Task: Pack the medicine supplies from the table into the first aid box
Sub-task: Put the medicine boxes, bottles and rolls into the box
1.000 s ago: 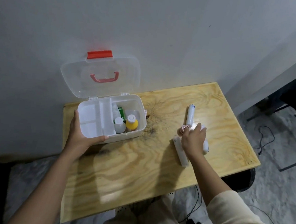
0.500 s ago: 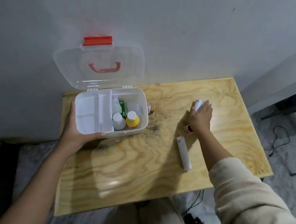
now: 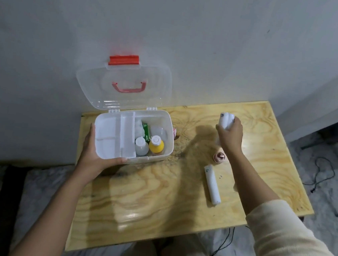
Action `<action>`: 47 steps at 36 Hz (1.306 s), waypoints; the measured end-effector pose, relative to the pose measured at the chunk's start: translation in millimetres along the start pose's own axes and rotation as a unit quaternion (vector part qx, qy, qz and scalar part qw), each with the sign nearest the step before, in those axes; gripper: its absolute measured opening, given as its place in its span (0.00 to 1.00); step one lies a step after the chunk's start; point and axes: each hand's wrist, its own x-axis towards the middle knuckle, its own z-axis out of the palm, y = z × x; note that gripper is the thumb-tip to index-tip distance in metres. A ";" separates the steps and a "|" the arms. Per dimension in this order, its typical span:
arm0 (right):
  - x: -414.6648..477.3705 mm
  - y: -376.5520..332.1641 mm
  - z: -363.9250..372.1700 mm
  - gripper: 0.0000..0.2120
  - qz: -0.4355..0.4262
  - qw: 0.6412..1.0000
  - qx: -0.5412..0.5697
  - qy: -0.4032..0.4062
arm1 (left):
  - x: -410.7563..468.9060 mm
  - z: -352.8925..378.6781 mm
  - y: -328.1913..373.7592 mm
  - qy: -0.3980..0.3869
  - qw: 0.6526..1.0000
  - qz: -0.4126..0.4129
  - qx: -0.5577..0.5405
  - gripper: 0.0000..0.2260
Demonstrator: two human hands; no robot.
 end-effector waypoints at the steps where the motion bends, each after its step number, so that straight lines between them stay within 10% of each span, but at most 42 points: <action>1: -9.1 -8.4 -1.9 0.20 -0.008 0.999 0.041 -0.001 | -0.1 -0.2 -0.3 0.001 1.000 0.002 -0.003 0.49; 17: -84.1 -102.1 59.2 0.22 -0.142 0.934 0.248 -0.216 | 1.5 1.8 2.3 0.004 1.000 0.006 -0.026 0.48; 47: -71.2 -99.5 67.9 0.23 -0.240 0.923 -0.077 -0.290 | -2.5 -3.0 0.7 -0.005 1.000 -0.011 -0.024 0.50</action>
